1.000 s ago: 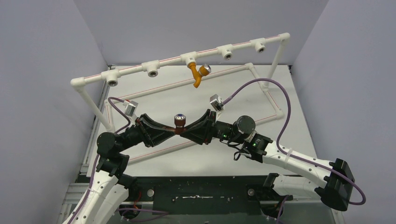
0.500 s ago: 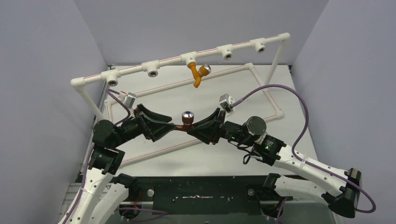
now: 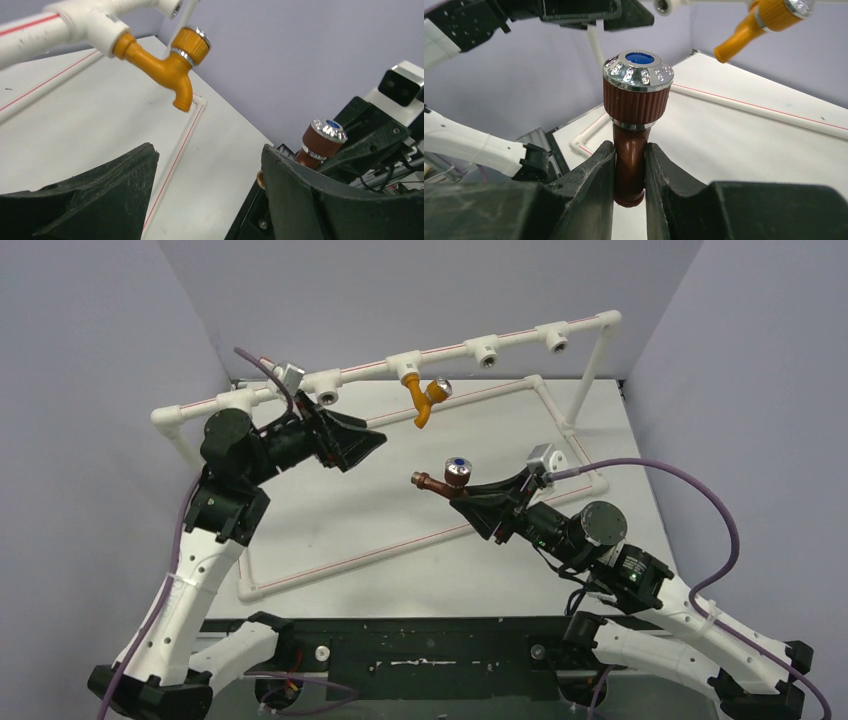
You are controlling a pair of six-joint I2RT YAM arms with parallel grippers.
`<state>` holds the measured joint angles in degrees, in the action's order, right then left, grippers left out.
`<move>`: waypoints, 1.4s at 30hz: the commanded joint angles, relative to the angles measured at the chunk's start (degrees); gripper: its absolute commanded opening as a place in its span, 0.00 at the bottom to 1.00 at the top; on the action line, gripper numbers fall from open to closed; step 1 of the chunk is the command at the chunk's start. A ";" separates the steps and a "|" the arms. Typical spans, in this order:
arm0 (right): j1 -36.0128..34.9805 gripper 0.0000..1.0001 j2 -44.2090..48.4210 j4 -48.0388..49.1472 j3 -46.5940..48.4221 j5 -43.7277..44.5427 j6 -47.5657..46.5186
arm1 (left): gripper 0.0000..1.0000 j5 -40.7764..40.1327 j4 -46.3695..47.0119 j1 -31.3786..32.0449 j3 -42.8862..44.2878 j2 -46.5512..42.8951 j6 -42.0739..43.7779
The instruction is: Install the water faucets
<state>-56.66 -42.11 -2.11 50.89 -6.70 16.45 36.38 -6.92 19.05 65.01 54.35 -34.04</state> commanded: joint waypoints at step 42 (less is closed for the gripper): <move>0.11 0.00 17.03 -8.81 -2.84 12.14 -3.61 | 0.67 -32.87 -9.48 11.71 30.60 33.90 -21.96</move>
<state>-56.66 -25.74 -12.93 47.37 4.56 13.69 2.83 -21.17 30.61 93.51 86.21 -52.82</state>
